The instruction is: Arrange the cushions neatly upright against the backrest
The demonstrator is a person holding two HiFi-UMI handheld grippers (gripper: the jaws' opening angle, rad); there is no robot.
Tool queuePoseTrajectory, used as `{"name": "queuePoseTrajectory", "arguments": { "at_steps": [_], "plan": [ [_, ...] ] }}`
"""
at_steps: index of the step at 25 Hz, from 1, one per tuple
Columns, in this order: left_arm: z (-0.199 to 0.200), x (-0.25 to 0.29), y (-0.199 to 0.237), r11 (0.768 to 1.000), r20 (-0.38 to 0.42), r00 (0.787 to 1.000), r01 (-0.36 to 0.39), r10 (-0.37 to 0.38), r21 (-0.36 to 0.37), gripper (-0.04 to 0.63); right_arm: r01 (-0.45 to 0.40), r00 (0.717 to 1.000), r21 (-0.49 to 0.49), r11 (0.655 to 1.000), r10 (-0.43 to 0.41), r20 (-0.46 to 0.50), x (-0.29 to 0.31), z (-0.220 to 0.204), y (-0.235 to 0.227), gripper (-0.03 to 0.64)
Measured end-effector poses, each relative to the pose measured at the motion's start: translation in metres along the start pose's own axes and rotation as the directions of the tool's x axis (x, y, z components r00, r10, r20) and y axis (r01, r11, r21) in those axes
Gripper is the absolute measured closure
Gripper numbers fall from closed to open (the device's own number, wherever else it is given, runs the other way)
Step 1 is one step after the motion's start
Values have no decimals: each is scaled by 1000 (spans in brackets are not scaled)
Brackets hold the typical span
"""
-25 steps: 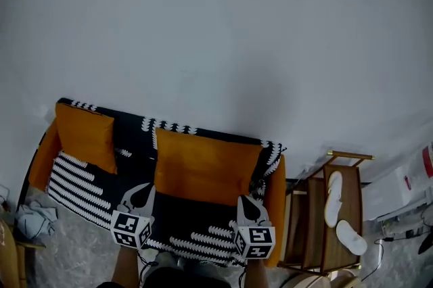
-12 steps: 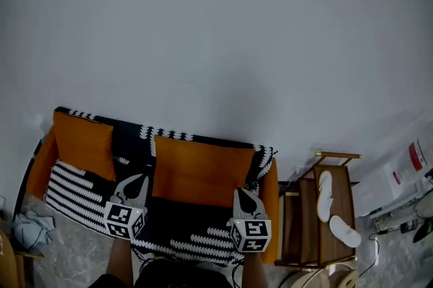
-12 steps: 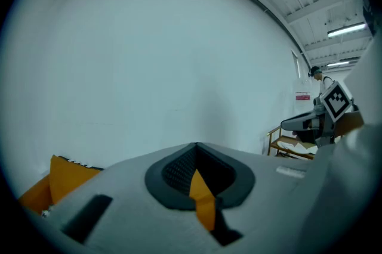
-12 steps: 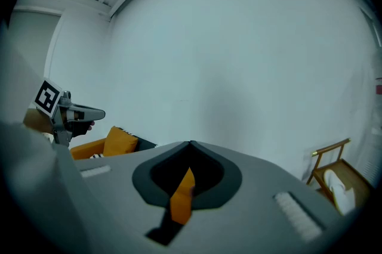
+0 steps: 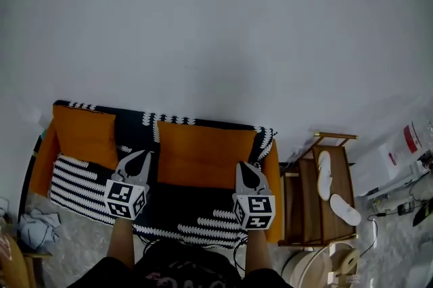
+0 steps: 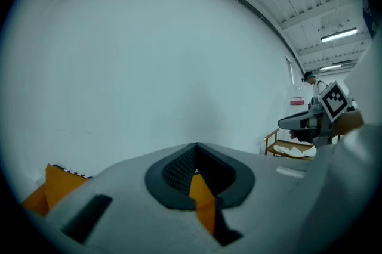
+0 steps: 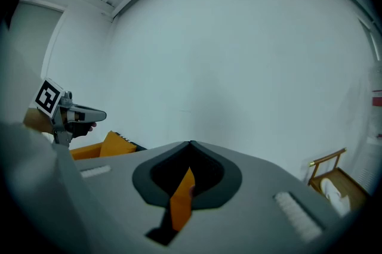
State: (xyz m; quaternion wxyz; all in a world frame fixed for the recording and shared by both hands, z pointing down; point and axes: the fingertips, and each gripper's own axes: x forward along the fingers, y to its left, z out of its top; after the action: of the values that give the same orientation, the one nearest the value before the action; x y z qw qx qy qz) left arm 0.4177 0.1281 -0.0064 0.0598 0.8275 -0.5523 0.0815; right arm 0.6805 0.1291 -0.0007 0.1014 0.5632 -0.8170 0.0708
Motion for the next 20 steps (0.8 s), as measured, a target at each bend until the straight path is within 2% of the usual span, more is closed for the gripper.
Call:
{"name": "queuePoseTrajectory", "arguments": {
  "at_steps": [10, 20],
  "plan": [
    [24, 0, 28, 1000, 34, 999, 2, -3, 27, 595, 49, 998, 9, 999, -49, 26, 9, 20, 0, 606],
    [42, -1, 33, 998, 59, 998, -3, 0, 58, 595, 66, 996, 15, 998, -67, 52, 9, 33, -6, 606]
  ]
}}
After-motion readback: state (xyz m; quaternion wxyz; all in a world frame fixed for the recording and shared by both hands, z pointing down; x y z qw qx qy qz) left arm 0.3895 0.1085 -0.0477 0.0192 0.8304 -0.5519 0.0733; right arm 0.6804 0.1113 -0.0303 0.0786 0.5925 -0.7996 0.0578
